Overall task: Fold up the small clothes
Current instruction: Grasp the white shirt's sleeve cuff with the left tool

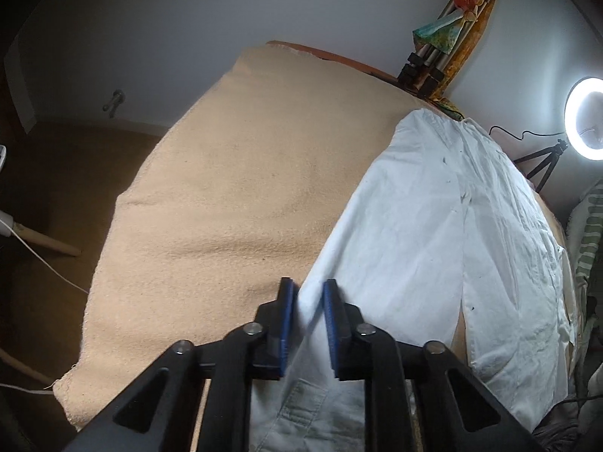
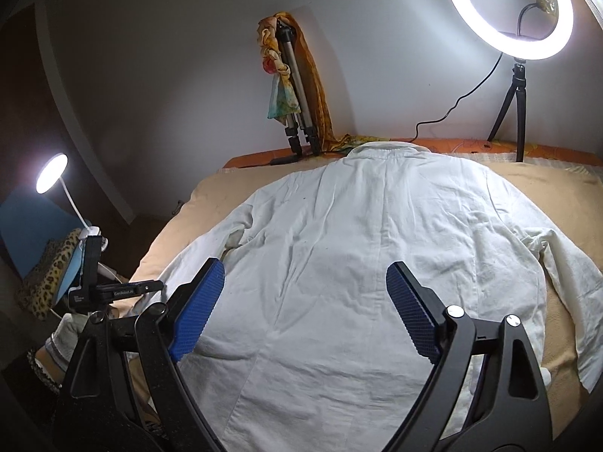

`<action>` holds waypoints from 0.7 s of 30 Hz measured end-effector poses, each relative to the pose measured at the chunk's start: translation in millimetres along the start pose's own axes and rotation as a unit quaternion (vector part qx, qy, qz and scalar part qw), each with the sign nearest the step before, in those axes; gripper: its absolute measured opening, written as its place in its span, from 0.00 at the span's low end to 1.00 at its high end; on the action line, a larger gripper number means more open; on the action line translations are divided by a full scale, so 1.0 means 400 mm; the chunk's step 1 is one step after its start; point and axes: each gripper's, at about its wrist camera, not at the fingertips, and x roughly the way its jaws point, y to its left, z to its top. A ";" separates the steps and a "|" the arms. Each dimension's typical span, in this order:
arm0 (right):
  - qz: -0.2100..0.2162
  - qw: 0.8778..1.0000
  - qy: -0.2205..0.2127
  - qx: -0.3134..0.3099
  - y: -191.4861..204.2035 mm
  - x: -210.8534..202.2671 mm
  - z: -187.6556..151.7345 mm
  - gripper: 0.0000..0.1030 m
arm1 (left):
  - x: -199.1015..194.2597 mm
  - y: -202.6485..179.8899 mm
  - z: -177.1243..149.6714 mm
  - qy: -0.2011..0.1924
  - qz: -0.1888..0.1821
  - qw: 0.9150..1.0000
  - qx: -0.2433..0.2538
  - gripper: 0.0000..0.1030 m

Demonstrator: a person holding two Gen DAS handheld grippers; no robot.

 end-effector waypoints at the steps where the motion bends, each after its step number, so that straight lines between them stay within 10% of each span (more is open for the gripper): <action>1: 0.000 1.000 0.001 -0.002 -0.001 -0.001 0.000 0.88 | 0.003 -0.002 0.004 -0.003 -0.006 1.000 -0.001 0.00; 21: -0.006 1.000 0.016 -0.002 -0.014 0.008 -0.003 0.78 | -0.073 -0.384 -0.065 -0.025 -0.143 0.982 0.124 0.00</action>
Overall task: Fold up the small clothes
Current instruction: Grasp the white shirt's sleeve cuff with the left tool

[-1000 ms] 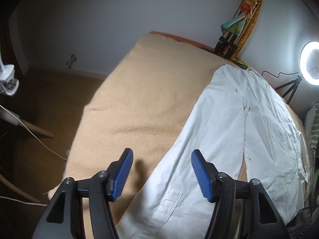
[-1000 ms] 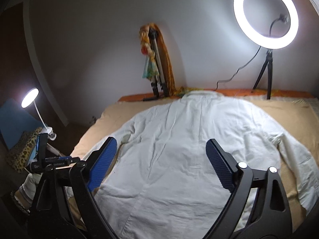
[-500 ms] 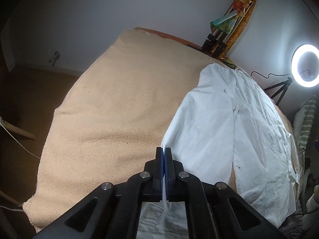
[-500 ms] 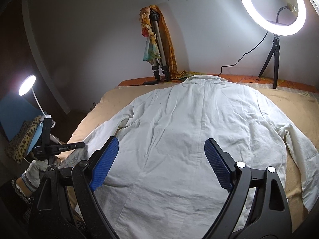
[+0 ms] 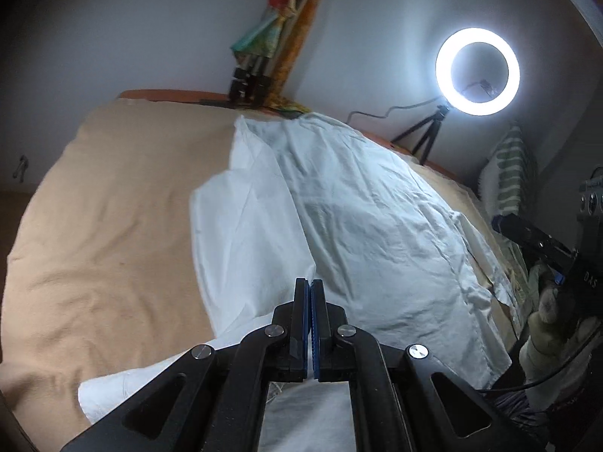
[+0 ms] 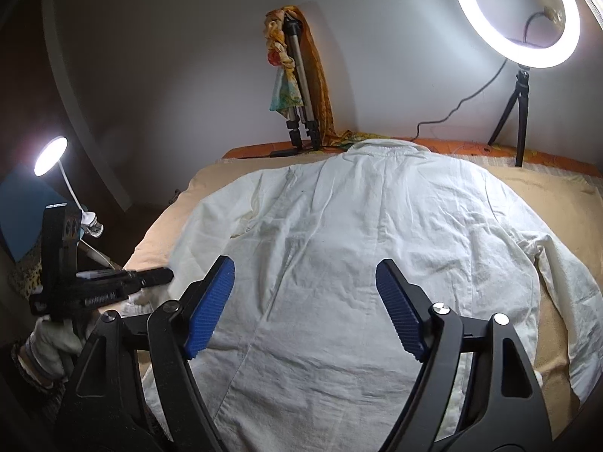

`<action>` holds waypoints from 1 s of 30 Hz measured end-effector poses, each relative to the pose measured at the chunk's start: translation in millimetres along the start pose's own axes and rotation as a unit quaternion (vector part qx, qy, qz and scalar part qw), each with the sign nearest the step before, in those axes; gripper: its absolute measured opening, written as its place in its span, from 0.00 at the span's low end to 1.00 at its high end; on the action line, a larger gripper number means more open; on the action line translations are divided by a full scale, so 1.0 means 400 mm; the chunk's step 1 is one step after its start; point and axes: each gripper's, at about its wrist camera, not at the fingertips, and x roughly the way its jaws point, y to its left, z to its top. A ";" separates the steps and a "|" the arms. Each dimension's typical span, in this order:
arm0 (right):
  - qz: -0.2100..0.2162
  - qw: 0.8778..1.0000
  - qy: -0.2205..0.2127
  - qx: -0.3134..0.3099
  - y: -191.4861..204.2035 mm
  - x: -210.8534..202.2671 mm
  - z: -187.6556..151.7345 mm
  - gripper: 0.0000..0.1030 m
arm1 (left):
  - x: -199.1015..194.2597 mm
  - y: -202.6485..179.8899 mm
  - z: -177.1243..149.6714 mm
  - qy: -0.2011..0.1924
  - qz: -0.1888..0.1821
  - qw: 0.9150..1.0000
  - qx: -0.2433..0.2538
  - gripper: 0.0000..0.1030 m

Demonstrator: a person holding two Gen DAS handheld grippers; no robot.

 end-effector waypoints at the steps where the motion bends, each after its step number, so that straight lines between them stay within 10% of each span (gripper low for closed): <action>1: 0.000 1.000 0.003 0.004 -0.007 0.003 -0.002 0.78 | 0.024 -0.024 -0.006 0.011 -0.003 1.000 0.010 0.00; 5: -0.001 1.000 0.012 0.009 -0.023 0.019 -0.001 0.78 | 0.091 -0.089 -0.042 0.049 -0.001 0.998 0.050 0.02; 7: -0.001 1.000 0.016 0.001 -0.020 0.027 -0.002 0.78 | 0.094 -0.110 -0.055 0.058 -0.004 0.996 0.066 0.31; 15: 0.024 0.998 0.062 -0.005 0.001 0.090 -0.034 0.77 | -0.092 -0.056 -0.072 -0.020 0.041 0.996 0.075 0.66; 20: 0.053 0.994 0.101 0.000 0.030 0.139 -0.063 0.67 | -0.120 0.148 -0.111 -0.009 0.133 0.991 -0.015 0.62; 26: 0.054 0.992 0.112 -0.014 0.073 0.170 -0.083 0.67 | -0.080 0.247 -0.168 0.041 0.147 0.987 -0.046 0.48; 30: 0.062 0.991 0.122 -0.008 0.086 0.191 -0.092 0.67 | -0.066 0.230 -0.172 0.043 0.133 0.990 -0.034 0.10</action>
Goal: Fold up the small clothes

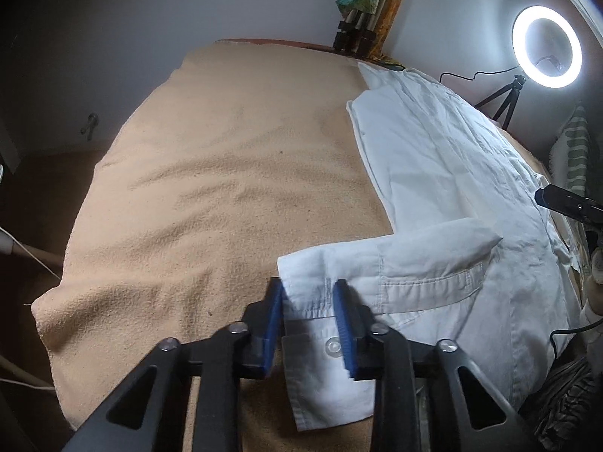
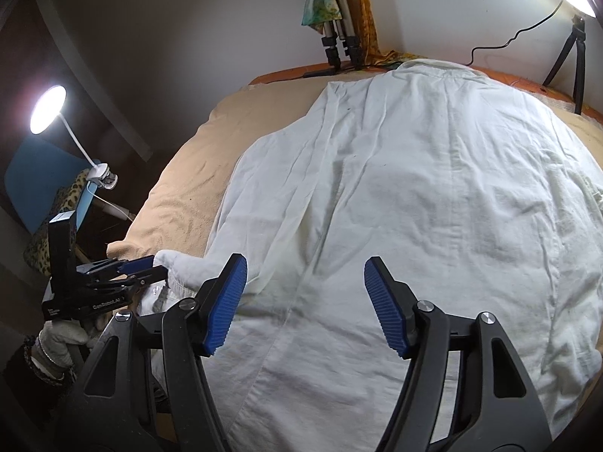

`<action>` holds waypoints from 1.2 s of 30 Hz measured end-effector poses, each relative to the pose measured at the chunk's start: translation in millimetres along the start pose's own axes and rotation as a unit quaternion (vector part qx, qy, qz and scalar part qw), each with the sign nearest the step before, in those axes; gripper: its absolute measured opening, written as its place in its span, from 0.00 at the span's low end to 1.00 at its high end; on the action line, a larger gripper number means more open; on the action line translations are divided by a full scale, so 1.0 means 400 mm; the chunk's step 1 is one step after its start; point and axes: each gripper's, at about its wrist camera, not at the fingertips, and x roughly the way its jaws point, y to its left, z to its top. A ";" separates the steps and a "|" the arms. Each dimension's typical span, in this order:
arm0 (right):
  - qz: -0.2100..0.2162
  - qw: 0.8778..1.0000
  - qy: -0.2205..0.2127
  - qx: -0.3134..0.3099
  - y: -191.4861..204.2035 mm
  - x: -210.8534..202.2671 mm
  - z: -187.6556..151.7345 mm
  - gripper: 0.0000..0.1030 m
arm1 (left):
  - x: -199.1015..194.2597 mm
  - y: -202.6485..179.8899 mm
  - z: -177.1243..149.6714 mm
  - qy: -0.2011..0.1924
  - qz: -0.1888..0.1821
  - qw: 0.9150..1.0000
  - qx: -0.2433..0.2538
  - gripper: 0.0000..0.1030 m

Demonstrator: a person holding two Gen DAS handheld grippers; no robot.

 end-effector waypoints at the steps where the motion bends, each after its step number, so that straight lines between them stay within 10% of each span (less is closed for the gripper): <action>1: 0.001 1.000 0.003 0.000 0.003 0.006 -0.001 0.66 | -0.001 -0.001 -0.001 -0.001 -0.008 1.000 -0.001 0.01; 11: 0.034 0.998 0.022 0.037 -0.013 0.027 -0.009 0.66 | -0.184 -0.159 -0.036 -0.096 -0.111 0.985 0.088 0.00; 20: 0.048 0.996 0.053 0.050 -0.023 0.052 -0.039 0.60 | -0.202 -0.320 -0.175 -0.040 -0.153 0.965 0.210 0.16; 27: 0.036 0.997 0.063 0.029 0.003 0.081 -0.022 0.56 | -0.227 -0.256 -0.169 -0.044 -0.180 0.972 0.144 0.30; 36: 0.012 0.997 0.082 -0.002 0.058 0.171 0.013 0.54 | -0.046 -0.152 -0.034 -0.005 -0.072 0.996 0.060 0.25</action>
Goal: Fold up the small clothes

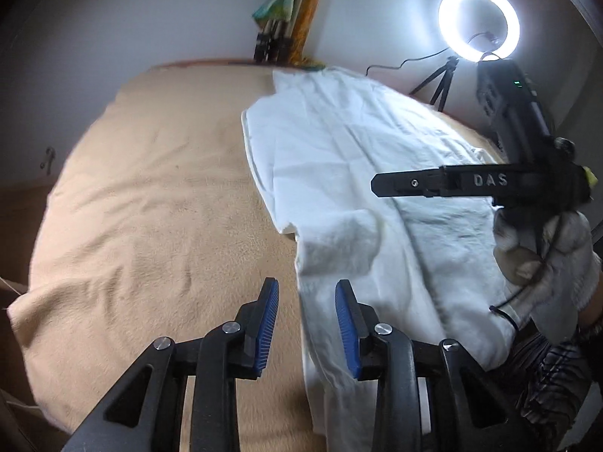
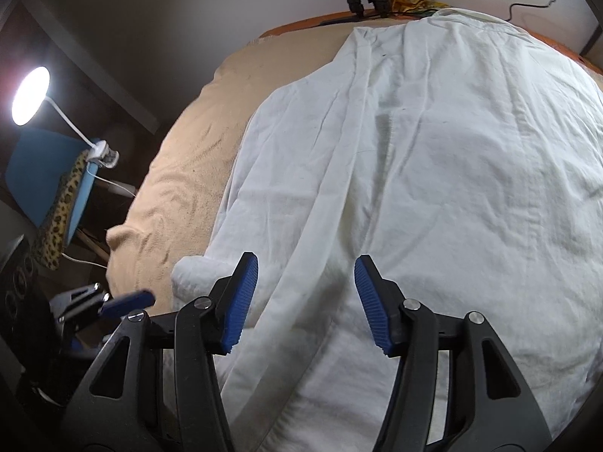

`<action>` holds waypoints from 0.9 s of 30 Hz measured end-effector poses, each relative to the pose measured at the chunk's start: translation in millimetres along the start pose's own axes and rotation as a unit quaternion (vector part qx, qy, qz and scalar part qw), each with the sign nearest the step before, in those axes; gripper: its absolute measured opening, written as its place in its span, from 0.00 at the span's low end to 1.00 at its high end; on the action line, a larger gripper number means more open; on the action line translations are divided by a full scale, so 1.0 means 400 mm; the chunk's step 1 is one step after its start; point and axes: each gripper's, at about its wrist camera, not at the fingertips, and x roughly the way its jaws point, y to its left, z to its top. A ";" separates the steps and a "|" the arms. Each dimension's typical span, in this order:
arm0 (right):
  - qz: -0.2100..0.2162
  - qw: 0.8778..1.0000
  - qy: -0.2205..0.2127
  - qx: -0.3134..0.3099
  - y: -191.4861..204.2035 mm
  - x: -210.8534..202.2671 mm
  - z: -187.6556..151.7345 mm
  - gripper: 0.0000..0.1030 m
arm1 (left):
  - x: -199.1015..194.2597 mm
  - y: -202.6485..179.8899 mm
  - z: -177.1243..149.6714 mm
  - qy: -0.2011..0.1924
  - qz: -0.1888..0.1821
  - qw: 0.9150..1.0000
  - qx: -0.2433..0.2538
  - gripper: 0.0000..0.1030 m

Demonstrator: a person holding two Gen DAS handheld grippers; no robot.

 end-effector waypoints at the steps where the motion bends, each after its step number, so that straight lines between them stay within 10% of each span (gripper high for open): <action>1: -0.004 1.000 0.004 -0.003 0.003 0.010 0.001 0.49 | 0.016 0.007 0.001 0.009 -0.008 1.000 -0.006 0.13; 3: -0.007 1.000 0.015 -0.006 0.007 0.033 0.004 0.13 | 0.033 0.016 0.000 0.021 -0.018 0.999 -0.018 0.05; 4: -0.013 1.000 0.016 -0.007 0.007 0.037 0.005 0.10 | 0.028 0.016 -0.007 0.020 -0.011 1.000 -0.018 0.05; 6: -0.032 0.999 0.020 -0.018 0.009 0.035 0.006 0.10 | 0.003 0.007 -0.024 0.013 0.004 1.000 -0.006 0.08; 10: -0.069 0.997 0.010 -0.040 0.026 -0.010 0.009 0.21 | -0.061 -0.003 -0.083 -0.013 0.012 1.000 -0.017 0.45; 18: 0.003 0.999 -0.025 -0.043 0.109 -0.096 0.112 0.35 | -0.051 -0.016 -0.177 -0.008 -0.001 0.998 -0.055 0.47; 27: -0.054 0.998 0.017 -0.004 0.172 0.090 0.285 0.44 | -0.049 -0.004 -0.195 -0.022 -0.028 0.996 -0.080 0.25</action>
